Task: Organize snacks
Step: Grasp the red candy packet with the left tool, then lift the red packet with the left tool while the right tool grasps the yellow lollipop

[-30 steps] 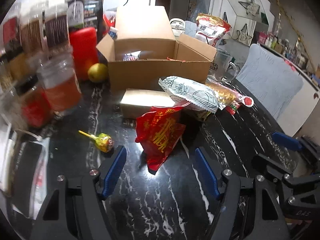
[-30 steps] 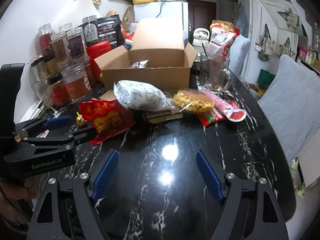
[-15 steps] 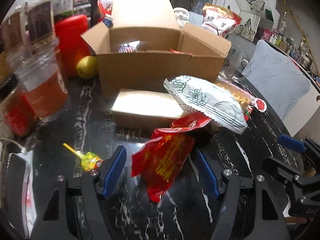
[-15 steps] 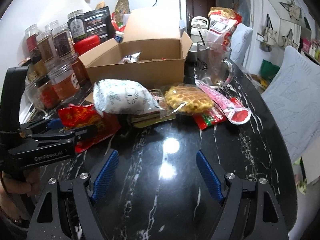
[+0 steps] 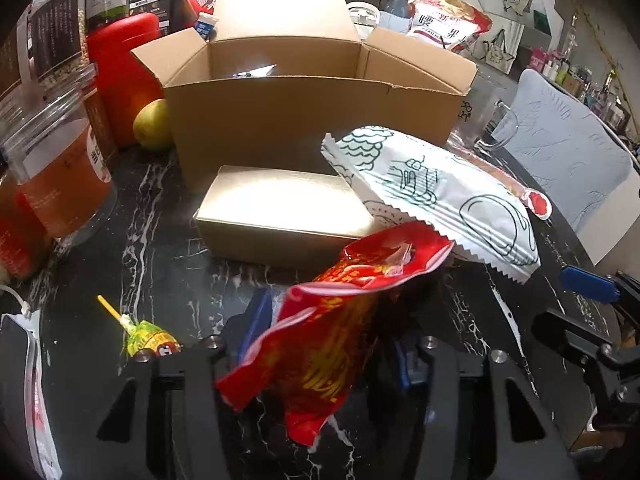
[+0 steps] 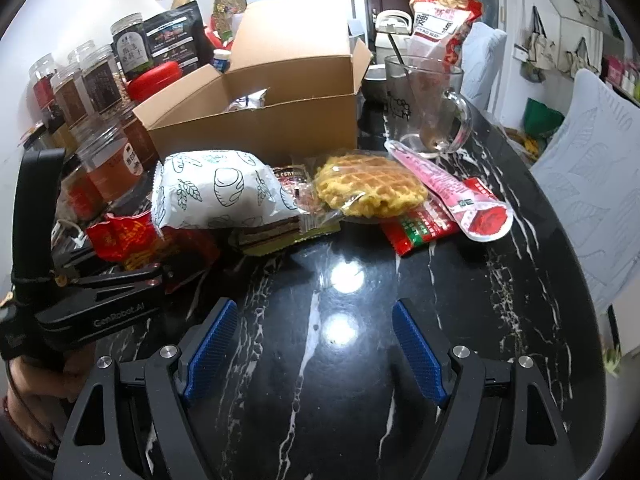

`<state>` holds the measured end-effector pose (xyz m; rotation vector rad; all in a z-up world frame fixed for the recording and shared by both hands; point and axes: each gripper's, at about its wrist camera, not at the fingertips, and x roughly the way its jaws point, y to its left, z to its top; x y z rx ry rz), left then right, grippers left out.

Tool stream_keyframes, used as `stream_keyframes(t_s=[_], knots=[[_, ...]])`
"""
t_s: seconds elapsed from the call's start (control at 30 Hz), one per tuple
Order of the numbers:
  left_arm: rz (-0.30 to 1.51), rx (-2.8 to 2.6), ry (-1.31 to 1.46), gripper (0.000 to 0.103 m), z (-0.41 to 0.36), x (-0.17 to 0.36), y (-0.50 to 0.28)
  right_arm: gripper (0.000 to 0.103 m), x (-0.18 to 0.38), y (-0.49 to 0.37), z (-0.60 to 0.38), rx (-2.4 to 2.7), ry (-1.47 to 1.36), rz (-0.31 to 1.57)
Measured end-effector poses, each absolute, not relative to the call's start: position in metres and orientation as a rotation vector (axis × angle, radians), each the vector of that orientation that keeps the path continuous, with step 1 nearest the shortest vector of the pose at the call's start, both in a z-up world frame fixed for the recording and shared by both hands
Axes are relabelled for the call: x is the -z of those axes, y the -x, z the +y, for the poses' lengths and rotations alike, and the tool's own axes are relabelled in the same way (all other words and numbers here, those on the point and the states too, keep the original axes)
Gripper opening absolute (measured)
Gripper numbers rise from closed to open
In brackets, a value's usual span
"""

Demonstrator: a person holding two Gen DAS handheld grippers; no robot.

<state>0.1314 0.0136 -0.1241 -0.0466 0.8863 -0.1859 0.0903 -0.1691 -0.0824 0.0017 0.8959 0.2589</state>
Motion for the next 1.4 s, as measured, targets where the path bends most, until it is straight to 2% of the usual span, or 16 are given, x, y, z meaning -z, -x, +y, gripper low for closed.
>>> stream_keyframes(t_s=[0.3,0.8,1.13,1.27,1.4], knots=[[0.860,0.212,0.039,0.036,0.021,0.112,-0.108,0.081,0.084,-0.093,-0.164,-0.268,-0.015,0.909],[0.843,0.201,0.088,0.033,0.060,0.090,-0.077,0.081,0.089,-0.089,-0.135,-0.345,0.028,0.931],[0.878,0.195,0.130,0.033,0.074,0.108,-0.084,0.081,0.100,-0.094,-0.115,-0.420,0.026,0.976],[0.955,0.189,0.112,0.035,0.066,0.121,-0.094,0.081,0.100,-0.094,-0.115,-0.408,0.030,0.976],[0.916,0.175,0.019,0.036,0.054,0.124,-0.092,0.081,0.100,-0.093,-0.117,-0.406,0.024,0.982]])
